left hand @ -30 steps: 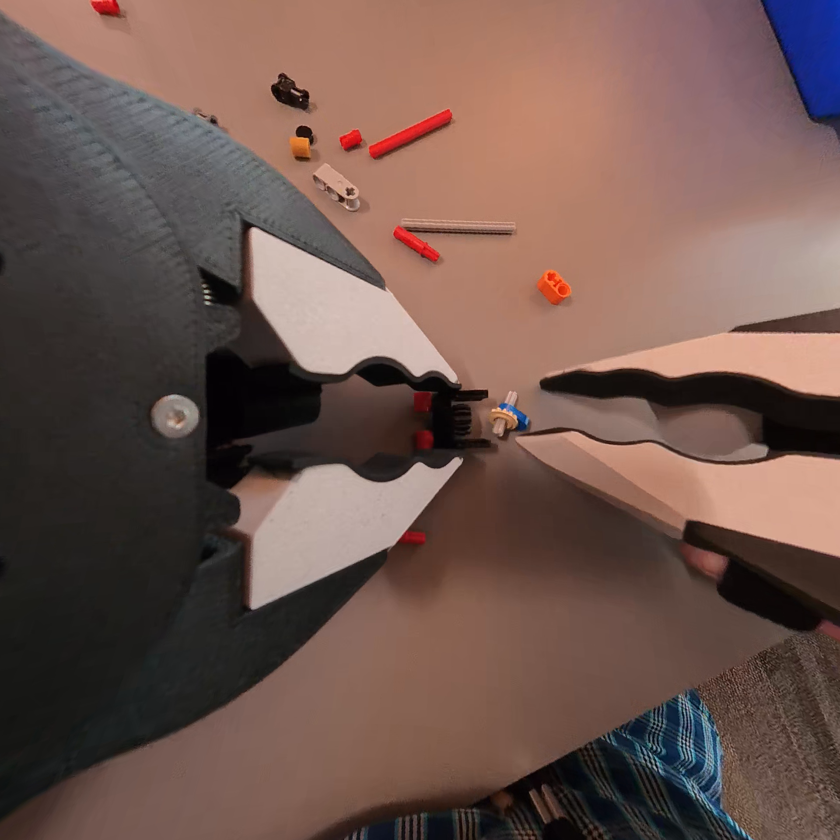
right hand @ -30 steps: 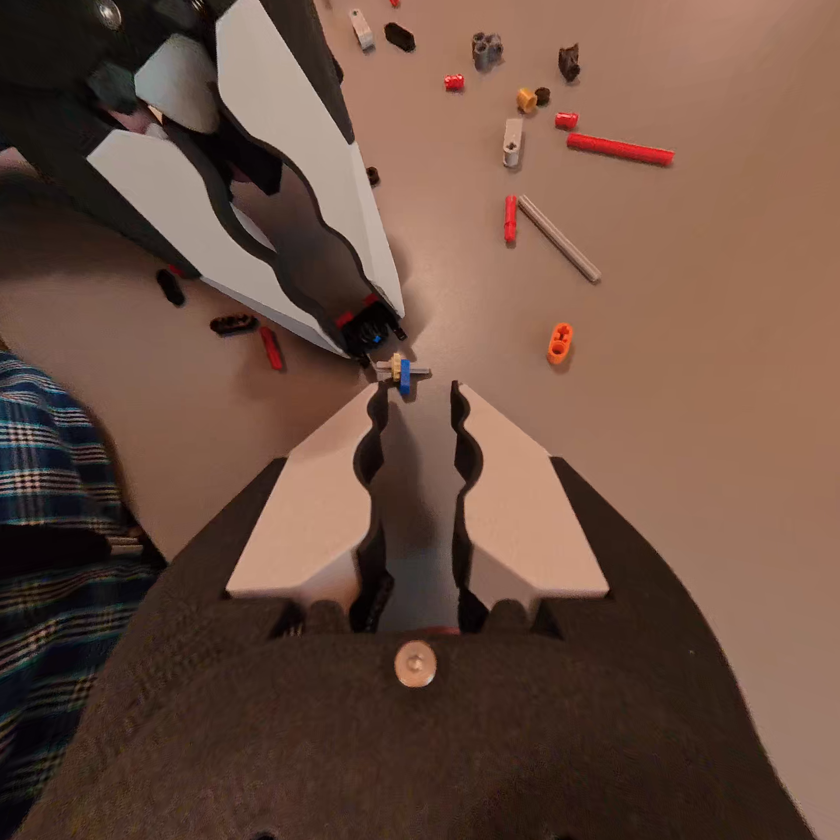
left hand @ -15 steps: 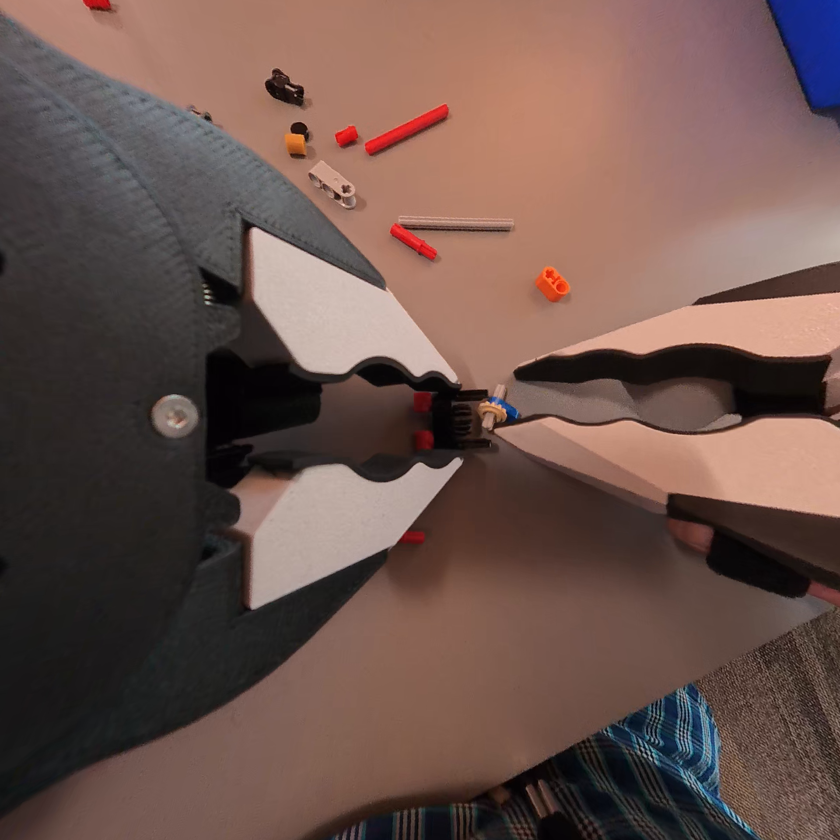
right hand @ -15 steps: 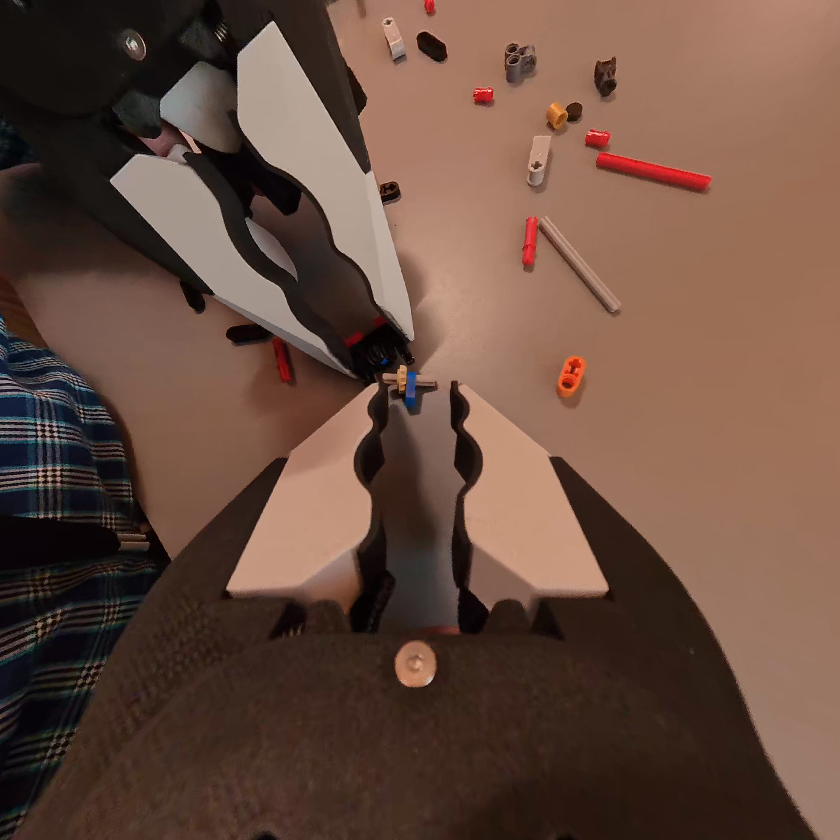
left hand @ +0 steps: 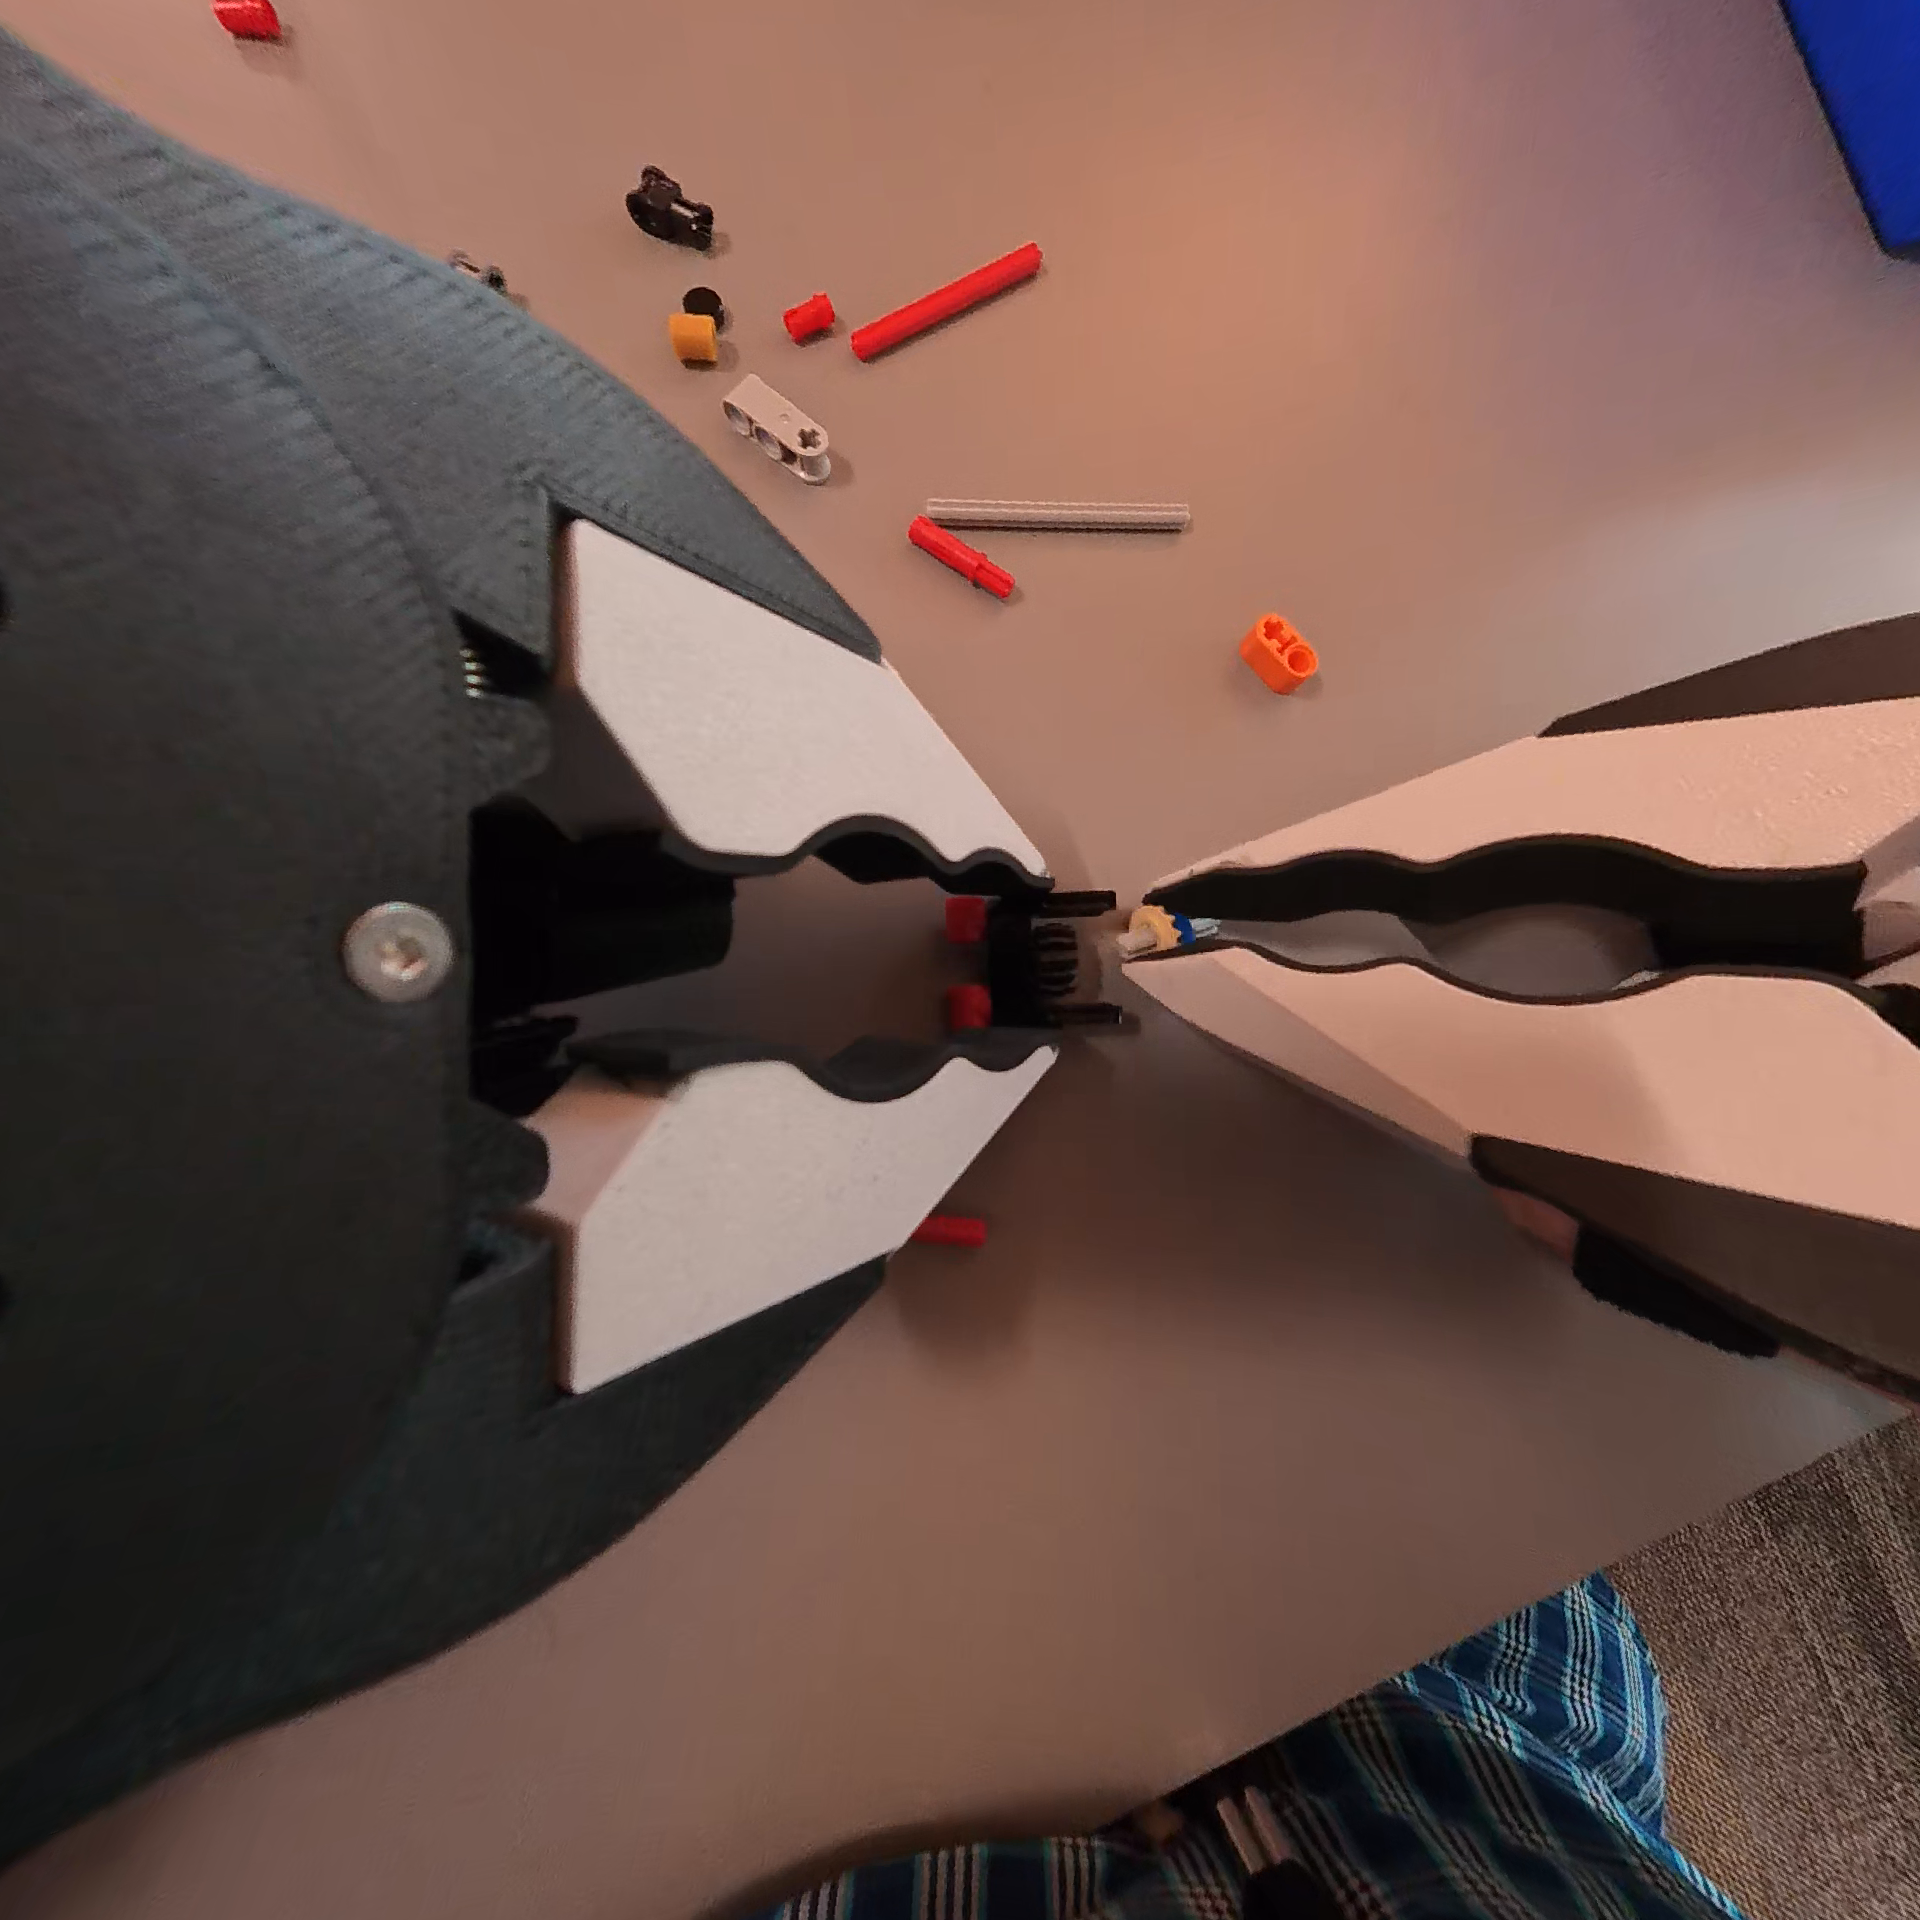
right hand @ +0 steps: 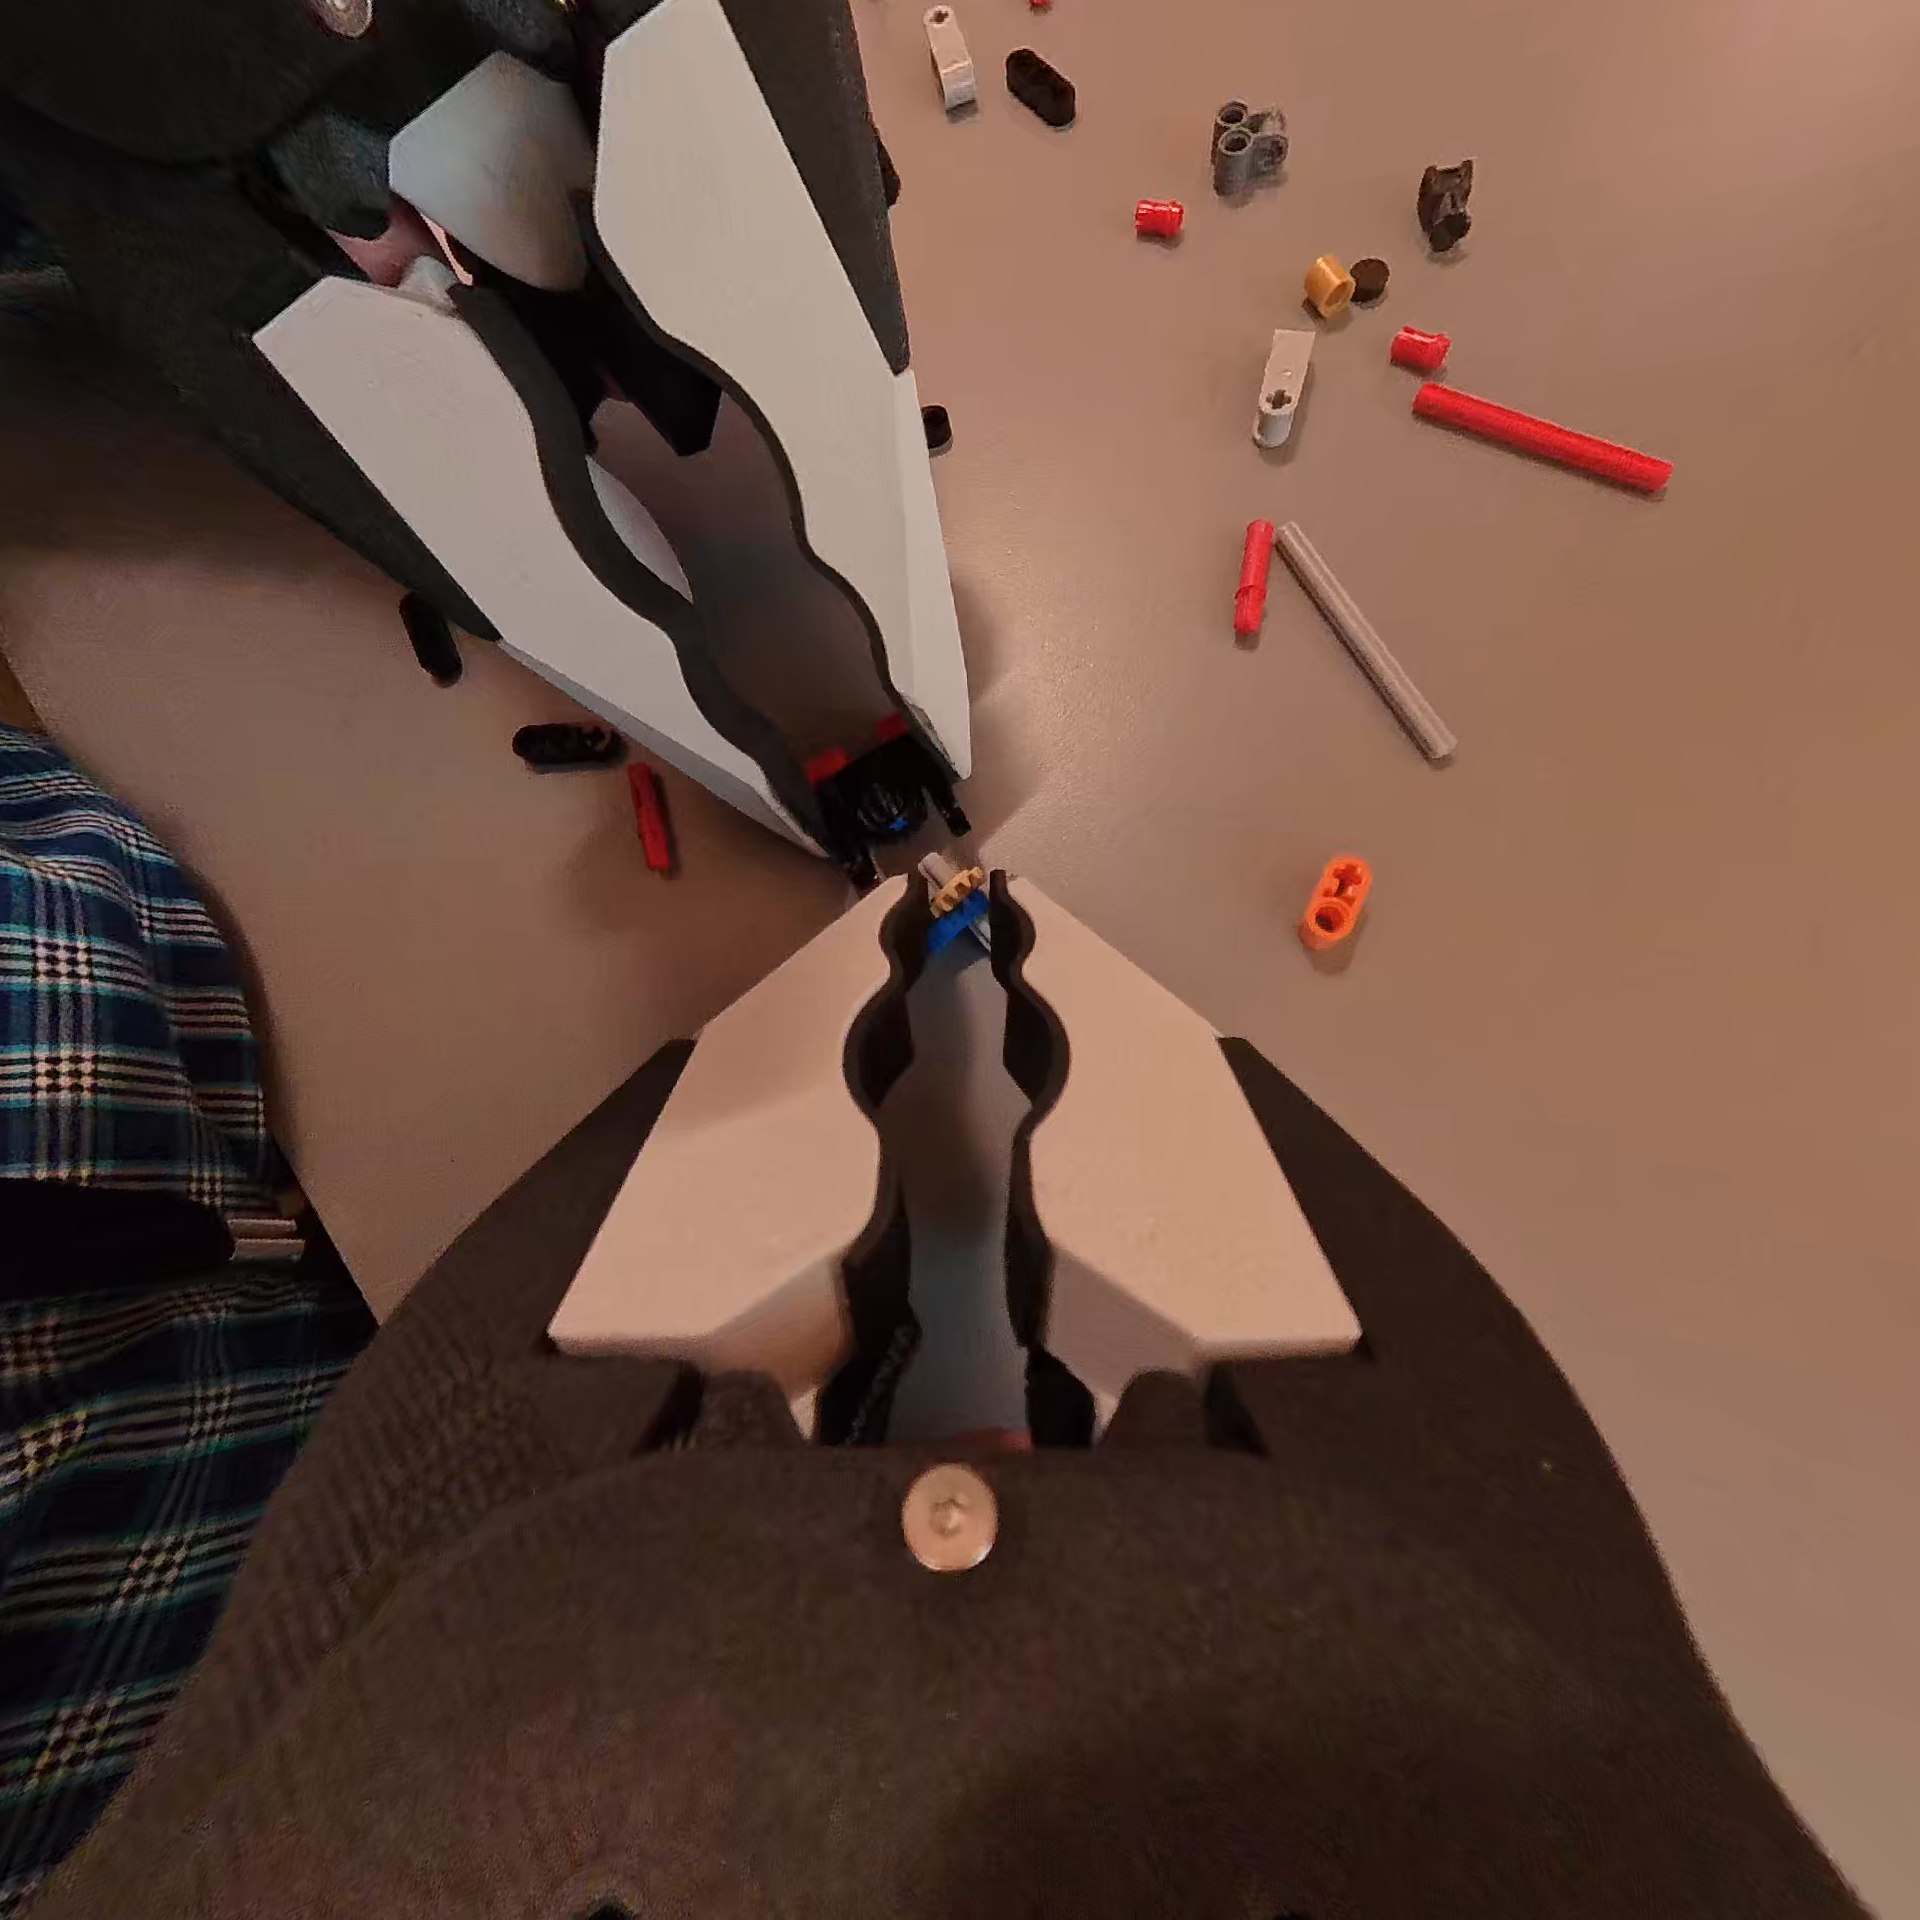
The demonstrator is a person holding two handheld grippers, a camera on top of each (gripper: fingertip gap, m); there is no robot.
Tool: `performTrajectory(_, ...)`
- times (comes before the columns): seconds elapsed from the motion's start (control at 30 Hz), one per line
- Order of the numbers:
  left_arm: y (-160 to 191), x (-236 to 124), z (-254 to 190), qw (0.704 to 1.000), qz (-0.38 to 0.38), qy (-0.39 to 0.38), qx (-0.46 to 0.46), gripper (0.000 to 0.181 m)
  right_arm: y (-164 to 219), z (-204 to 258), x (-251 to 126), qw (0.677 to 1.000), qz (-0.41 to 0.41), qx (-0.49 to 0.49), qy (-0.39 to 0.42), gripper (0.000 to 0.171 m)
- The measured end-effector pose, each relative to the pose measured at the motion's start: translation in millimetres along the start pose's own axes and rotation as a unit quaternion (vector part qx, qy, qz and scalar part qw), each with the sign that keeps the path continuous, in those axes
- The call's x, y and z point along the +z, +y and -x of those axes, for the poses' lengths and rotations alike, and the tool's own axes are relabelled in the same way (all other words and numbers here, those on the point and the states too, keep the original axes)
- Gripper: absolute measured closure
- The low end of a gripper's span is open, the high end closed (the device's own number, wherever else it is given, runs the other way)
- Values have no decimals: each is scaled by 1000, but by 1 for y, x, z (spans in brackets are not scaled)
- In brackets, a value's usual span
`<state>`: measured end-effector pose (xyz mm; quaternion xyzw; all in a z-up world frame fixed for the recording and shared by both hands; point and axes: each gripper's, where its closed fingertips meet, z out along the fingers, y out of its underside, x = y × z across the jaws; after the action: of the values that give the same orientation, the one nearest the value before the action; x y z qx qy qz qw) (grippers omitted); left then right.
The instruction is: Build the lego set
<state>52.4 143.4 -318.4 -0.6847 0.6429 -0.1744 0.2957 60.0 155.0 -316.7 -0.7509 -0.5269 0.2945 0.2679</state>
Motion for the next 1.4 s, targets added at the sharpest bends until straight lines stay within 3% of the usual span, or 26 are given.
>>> performTrajectory(0.3, 2, -2, -1, 1000, 8, 6, 11, 157, 5, 15, -3, 978, 42, -202, -33, 162)
performTrajectory(0.33, 2, -3, -1, 1000, 10, 8, 14, 157, 2, 16, -3, 976, 42, -210, -36, 154)
performTrajectory(0.4, 3, -3, -2, 1000, 10, 10, 14, 157, 0, 13, -6, 979, 48, -197, -27, 143)
performTrajectory(0.77, -3, 0, -9, 999, 0, 34, 25, 158, 18, 14, -17, 999, 15, 2, 34, 146)
performTrajectory(0.97, -7, 2, -16, 999, -1, 42, 28, 158, 14, 15, -12, 999, 2, 28, 33, 162)
performTrajectory(1.4, -6, 2, -18, 999, 6, 52, 14, 157, 11, 11, -11, 1000, -4, 20, 6, 151)
